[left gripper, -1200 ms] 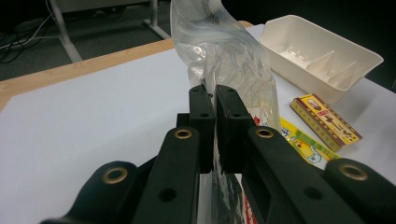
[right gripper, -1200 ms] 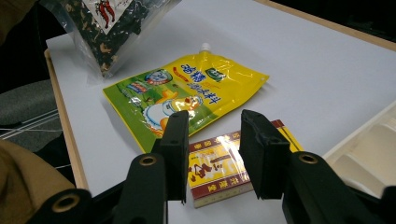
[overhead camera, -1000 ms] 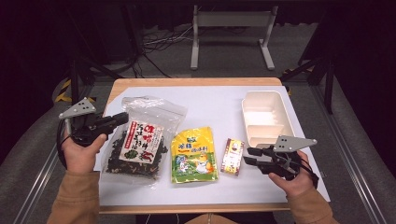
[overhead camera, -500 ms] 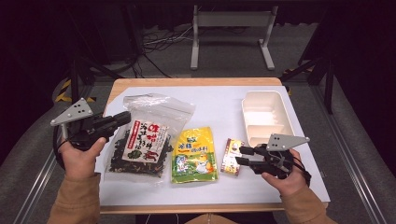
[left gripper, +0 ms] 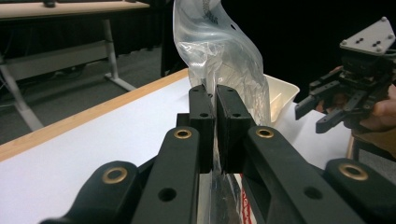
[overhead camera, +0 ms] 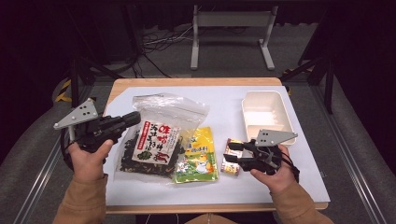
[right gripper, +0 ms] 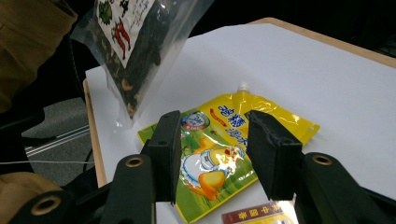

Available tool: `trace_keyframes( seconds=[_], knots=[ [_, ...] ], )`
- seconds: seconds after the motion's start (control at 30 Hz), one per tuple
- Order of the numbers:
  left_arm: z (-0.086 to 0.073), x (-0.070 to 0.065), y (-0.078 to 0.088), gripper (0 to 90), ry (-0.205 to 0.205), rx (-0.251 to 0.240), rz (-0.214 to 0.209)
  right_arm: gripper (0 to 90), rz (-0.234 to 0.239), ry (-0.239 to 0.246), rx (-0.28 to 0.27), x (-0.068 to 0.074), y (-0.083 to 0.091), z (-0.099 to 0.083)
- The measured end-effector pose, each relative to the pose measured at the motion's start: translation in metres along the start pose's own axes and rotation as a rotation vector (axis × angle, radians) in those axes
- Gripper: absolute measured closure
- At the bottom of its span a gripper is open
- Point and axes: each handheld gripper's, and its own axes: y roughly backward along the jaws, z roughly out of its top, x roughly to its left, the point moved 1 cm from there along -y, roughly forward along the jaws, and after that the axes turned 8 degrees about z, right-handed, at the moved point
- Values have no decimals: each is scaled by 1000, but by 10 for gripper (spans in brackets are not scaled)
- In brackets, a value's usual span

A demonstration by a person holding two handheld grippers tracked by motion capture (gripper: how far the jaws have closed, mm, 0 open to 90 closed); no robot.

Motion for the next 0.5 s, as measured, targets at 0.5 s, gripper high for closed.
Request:
trace_keyframes(
  seconds=[0.5],
  knots=[
    [4,-25,-20,864,-38,-7,-89,505,60,-58,-69,-4,-19,17]
  ],
)
